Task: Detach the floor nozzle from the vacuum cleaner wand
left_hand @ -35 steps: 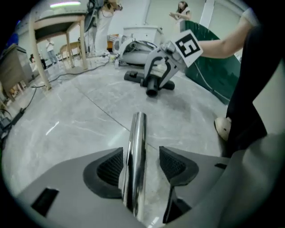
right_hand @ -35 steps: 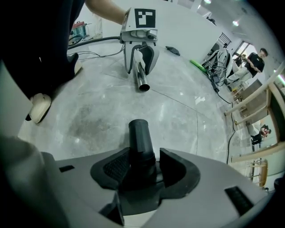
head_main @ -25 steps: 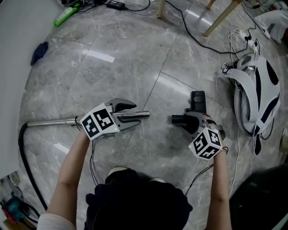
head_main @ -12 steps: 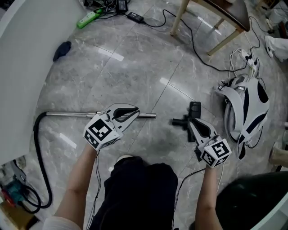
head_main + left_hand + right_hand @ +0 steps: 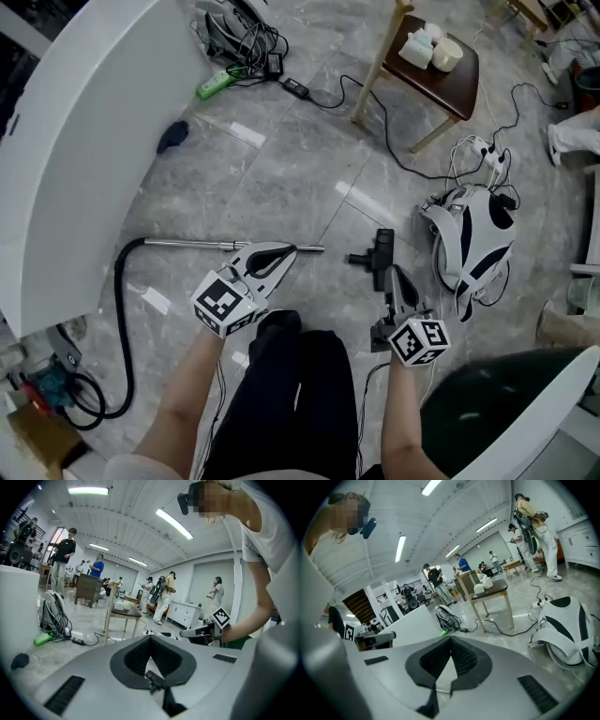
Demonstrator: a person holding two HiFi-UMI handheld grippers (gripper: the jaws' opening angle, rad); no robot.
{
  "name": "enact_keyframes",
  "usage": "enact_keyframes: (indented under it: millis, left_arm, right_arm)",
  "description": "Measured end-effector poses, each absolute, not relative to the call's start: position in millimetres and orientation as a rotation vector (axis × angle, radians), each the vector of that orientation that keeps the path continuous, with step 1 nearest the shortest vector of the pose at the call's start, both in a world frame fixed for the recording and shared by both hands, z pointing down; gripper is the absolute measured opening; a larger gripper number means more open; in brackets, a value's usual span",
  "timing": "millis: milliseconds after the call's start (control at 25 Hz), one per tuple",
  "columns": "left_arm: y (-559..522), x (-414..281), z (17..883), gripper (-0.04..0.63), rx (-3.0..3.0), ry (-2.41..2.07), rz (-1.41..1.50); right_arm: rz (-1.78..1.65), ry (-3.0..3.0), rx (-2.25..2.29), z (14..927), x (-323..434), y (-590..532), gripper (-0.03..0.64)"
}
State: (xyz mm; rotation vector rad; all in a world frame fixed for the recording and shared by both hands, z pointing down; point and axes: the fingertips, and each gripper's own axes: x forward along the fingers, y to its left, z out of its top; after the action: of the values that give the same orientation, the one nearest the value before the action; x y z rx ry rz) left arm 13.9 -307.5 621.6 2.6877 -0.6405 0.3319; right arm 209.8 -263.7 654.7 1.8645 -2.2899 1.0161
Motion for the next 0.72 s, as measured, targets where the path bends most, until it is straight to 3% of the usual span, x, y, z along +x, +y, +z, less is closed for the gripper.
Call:
enact_keyframes:
  millis: [360, 720]
  left_arm:
    - [-277.3, 5.0, 436.7, 0.011, 2.682, -0.799, 0.265]
    - [-233.8, 1.9, 325.0, 0.011, 2.736, -0.832, 0.247]
  right_arm:
    - [0.940, -2.207, 2.030, 475.8, 199.5, -231.4, 0.017]
    - [0.821, -2.283, 2.000, 356.1, 183.8, -211.1, 0.018]
